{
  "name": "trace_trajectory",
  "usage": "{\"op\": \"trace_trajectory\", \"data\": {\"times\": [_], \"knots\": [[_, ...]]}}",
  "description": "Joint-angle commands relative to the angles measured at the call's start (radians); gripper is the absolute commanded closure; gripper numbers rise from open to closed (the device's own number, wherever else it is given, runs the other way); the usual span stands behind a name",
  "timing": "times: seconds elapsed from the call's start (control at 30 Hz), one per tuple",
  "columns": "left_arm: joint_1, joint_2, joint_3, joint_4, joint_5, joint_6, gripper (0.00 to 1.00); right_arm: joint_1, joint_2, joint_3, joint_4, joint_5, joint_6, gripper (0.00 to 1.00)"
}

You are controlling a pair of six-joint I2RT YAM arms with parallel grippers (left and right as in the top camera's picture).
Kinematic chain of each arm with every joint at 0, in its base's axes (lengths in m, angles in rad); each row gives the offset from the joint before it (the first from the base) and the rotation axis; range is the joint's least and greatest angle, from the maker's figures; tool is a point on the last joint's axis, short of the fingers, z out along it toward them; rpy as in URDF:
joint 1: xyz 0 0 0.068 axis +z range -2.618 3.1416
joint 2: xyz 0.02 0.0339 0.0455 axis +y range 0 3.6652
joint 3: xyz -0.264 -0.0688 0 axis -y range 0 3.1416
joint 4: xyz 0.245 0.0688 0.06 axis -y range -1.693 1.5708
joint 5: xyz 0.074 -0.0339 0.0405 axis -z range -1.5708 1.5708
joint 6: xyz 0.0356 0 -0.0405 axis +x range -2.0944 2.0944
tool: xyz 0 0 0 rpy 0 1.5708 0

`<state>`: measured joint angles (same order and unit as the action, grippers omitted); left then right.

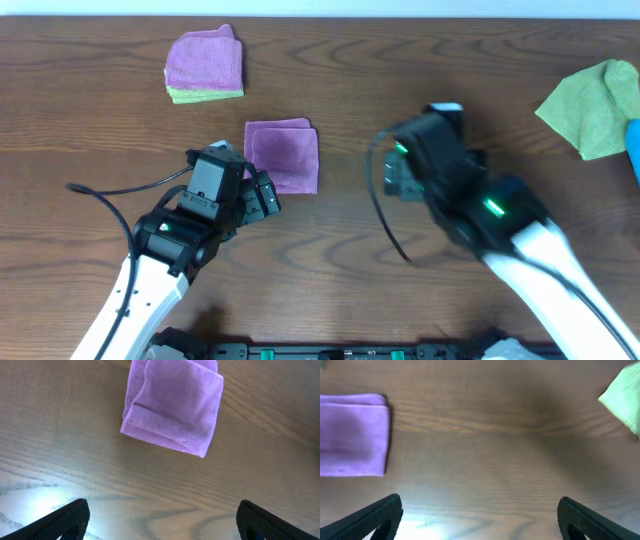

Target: Fold the cloth

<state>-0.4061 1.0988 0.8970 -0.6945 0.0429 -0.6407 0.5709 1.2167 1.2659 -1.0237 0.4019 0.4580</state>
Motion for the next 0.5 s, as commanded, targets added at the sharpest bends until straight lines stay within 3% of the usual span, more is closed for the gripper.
{"op": "trace_trajectory", "data": {"times": [0.0, 0.2, 0.4, 0.47], "knots": [[0.000, -0.026, 0.011, -0.001, -0.024, 0.066, 0.05, -0.016, -0.194, -0.041, -0.055, 0.024, -0.108, 0.01], [0.000, -0.047, 0.011, 0.001, -0.022, 0.088, 0.05, -0.138, -0.572, -0.221, -0.113, 0.112, -0.134, 0.01], [0.000, -0.048, 0.011, 0.004, 0.011, 0.088, 0.05, -0.229, -0.891, -0.452, 0.016, 0.198, -0.227, 0.01], [0.000, -0.048, 0.011, 0.003, 0.029, 0.089, 0.05, -0.241, -0.950, -0.490, -0.055, 0.223, -0.222, 0.04]]}}
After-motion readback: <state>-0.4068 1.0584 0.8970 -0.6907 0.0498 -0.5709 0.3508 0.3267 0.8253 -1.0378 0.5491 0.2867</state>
